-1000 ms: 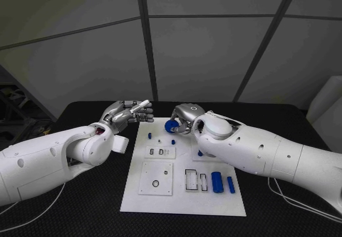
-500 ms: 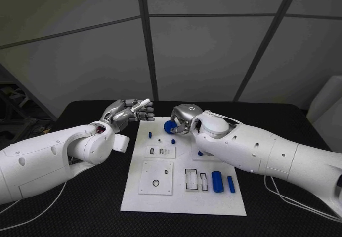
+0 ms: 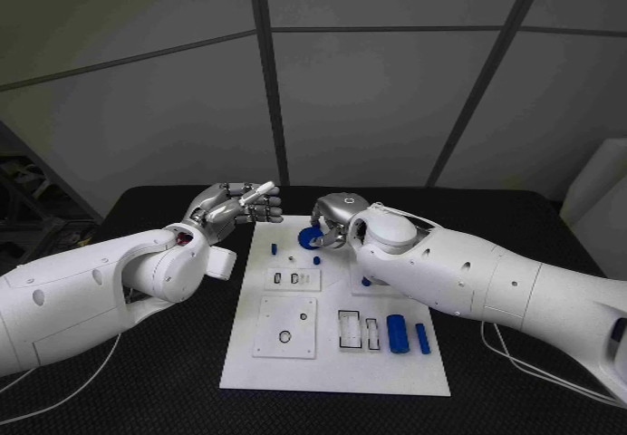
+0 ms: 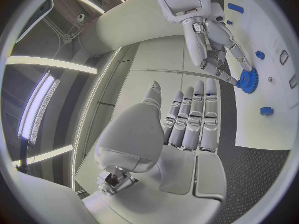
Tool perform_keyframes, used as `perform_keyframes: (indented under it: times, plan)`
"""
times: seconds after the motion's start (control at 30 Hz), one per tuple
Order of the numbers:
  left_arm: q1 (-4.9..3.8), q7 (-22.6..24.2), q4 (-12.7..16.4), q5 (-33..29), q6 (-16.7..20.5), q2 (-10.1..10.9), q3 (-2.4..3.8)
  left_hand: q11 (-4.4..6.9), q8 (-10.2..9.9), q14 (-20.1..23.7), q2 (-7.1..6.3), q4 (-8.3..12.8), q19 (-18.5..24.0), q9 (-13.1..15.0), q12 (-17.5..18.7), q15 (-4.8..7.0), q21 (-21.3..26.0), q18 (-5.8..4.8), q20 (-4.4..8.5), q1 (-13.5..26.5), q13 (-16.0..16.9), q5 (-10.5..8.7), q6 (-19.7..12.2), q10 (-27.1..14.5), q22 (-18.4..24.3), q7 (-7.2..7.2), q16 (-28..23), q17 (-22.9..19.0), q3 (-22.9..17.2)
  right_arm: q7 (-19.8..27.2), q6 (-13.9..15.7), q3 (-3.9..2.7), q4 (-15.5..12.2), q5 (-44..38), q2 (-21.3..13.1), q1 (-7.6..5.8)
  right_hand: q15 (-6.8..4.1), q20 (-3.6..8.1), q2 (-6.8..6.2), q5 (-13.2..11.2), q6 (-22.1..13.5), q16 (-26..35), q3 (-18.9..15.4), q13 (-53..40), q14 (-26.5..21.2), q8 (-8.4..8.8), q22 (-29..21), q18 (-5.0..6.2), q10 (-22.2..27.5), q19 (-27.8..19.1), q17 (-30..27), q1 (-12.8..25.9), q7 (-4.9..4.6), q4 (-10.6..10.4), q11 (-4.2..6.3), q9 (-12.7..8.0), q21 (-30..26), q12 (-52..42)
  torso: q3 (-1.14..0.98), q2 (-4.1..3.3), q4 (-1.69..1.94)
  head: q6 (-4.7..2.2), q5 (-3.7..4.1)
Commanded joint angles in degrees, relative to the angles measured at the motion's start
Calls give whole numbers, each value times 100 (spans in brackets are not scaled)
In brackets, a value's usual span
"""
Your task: Assemble the parts on the task board
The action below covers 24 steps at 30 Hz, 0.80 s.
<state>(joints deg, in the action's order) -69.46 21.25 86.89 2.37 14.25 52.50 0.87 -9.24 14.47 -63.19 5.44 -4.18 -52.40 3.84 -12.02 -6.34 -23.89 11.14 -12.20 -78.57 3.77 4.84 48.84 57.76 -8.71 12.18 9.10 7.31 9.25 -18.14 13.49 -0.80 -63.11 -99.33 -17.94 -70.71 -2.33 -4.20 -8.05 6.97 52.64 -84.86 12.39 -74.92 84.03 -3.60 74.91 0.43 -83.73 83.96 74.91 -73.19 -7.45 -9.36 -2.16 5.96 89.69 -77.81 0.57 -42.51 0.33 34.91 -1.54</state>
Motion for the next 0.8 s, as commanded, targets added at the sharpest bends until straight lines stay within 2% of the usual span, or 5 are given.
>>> perform_keyframes:
  times: [0.03, 0.23, 0.4, 0.63, 0.8]
  plan:
    - [-13, -7, 1, 22, -69, -8, 7, -17, -20, -19, 43, 39, 5, -8, 18, -40, 29, -76, -52, -2, -6, -16, -3, 9, 5, 36, -35, 1, 7, 63, -96, 0, 12, 15, 10, -14, 56, -37, -61, -47, -62, -5, -24, -506, 355, 4, 1509, -43, 9, 604, 361, 52, -4, -101, -44, -21, 31, 23, 1, -1, 1, 5, -7]
    - [-15, -16, -3, 22, -69, -10, 7, -17, -22, -20, 44, 41, 5, -8, 20, -40, 29, -76, -52, -1, -6, -16, -4, 9, 6, 36, -37, 2, 9, 95, -253, 1, 19, 156, 8, -14, 66, -56, -27, -32, -36, -20, -79, -528, 362, -19, 1509, -43, 0, 604, 397, 373, -5, -628, -52, -55, 31, 1, 1, -1, 0, 17, -20]
    - [-18, -21, -2, 22, -67, -7, 7, -18, -23, -20, 45, 42, 5, -8, 21, -41, 30, -76, -52, -1, -5, -16, -4, 9, 7, 37, -38, 2, 10, 96, -273, 1, -1, 282, -32, -14, 62, -53, 49, 37, 16, -40, -73, -546, 371, -29, 1509, -43, -10, 604, 440, 535, 6, -736, -45, -61, 31, -21, 4, 1, -5, 15, -29]
    - [-19, -22, 1, 22, -72, 18, 7, -18, -24, -20, 46, 44, 5, -8, 24, -41, 31, -76, -53, 0, -5, -16, -5, 9, 8, 37, -41, 2, 12, 373, 806, -1, -282, 593, -378, -12, 60, -50, 48, 91, 25, -48, -40, -573, 375, -21, 1509, -43, -28, 604, 457, 490, 9, -694, -40, -71, 31, -54, -11, 17, -29, -14, -21]
    - [-19, -20, -8, 22, -76, 45, 6, -18, -24, -20, 46, 44, 5, -8, 24, -41, 31, -76, -53, 0, -5, -16, -5, 9, 8, 37, -41, 2, 12, 945, 1363, -8, -846, 1294, -1067, -13, 61, -50, -19, 105, 36, 0, -4, -505, 350, -18, 1509, -43, 20, 604, 359, 322, 6, -649, -42, -86, 31, 35, -14, 48, -72, -46, -3]
